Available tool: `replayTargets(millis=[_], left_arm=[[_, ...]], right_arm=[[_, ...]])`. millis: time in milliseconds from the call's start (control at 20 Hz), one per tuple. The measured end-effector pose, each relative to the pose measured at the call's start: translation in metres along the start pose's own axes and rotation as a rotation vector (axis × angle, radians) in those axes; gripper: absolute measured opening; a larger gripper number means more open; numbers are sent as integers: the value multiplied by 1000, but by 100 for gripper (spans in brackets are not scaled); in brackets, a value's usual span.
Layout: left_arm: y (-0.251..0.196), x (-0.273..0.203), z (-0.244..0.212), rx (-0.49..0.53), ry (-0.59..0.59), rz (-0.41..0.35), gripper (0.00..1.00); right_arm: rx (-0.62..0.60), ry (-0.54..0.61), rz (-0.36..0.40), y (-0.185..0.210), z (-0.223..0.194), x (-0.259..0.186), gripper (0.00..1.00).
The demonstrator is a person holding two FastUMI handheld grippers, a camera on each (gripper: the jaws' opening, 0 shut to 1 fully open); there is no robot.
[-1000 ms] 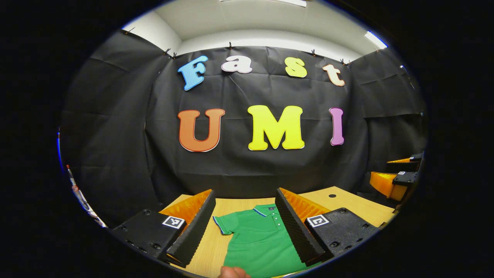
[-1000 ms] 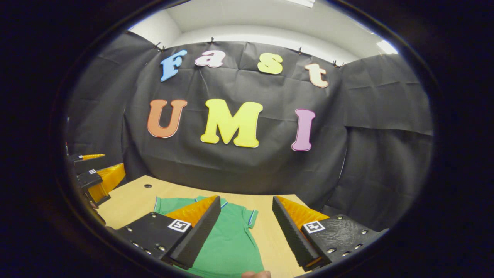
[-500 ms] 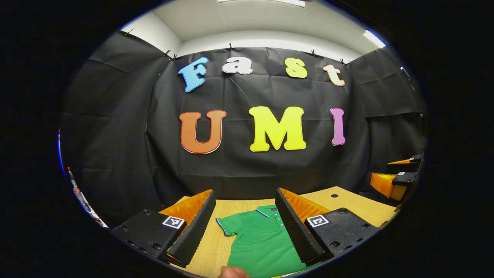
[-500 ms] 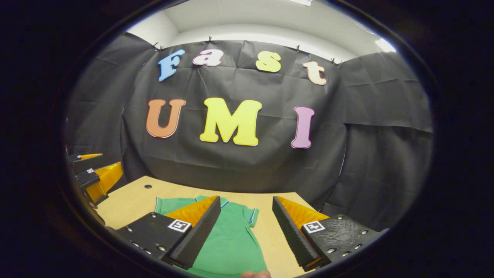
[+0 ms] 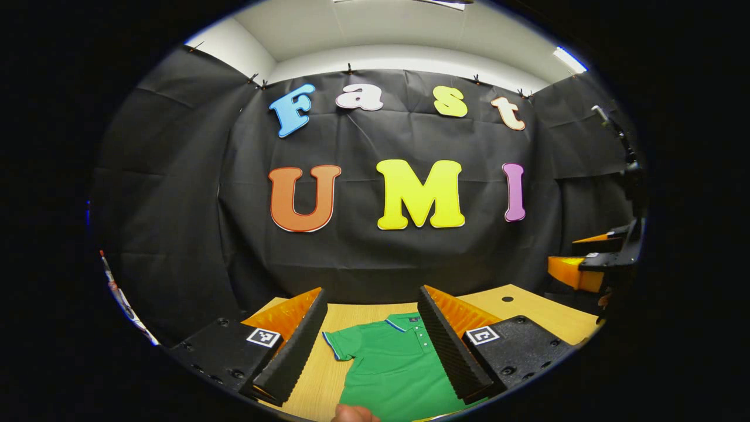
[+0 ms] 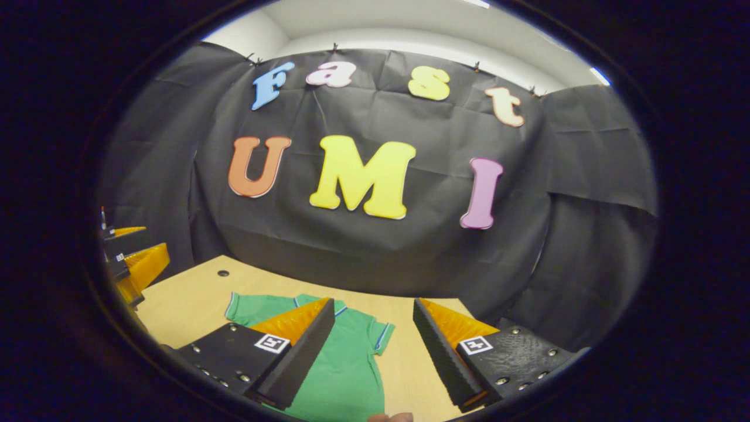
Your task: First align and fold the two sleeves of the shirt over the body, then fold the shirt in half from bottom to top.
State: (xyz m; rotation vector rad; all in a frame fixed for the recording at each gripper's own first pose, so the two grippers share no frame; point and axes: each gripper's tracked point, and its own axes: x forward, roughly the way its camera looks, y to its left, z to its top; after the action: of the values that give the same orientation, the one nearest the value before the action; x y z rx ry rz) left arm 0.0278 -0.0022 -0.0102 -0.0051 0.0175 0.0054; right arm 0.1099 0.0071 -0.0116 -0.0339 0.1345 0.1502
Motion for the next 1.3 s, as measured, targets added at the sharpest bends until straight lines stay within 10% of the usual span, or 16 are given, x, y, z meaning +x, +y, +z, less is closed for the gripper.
replayTargets(millis=[650,1250,1300], left_arm=[[-4,54,-2,71,38,41,99],[-20,73,-31,-4,147,29,99],[-19,74,-32,-10,152,28,99]], right_arm=[[185,541,-89,-85,-181,306,90],[193,679,-105,-87,-248,359,95],[189,681,-94,-80,-250,359,76]])
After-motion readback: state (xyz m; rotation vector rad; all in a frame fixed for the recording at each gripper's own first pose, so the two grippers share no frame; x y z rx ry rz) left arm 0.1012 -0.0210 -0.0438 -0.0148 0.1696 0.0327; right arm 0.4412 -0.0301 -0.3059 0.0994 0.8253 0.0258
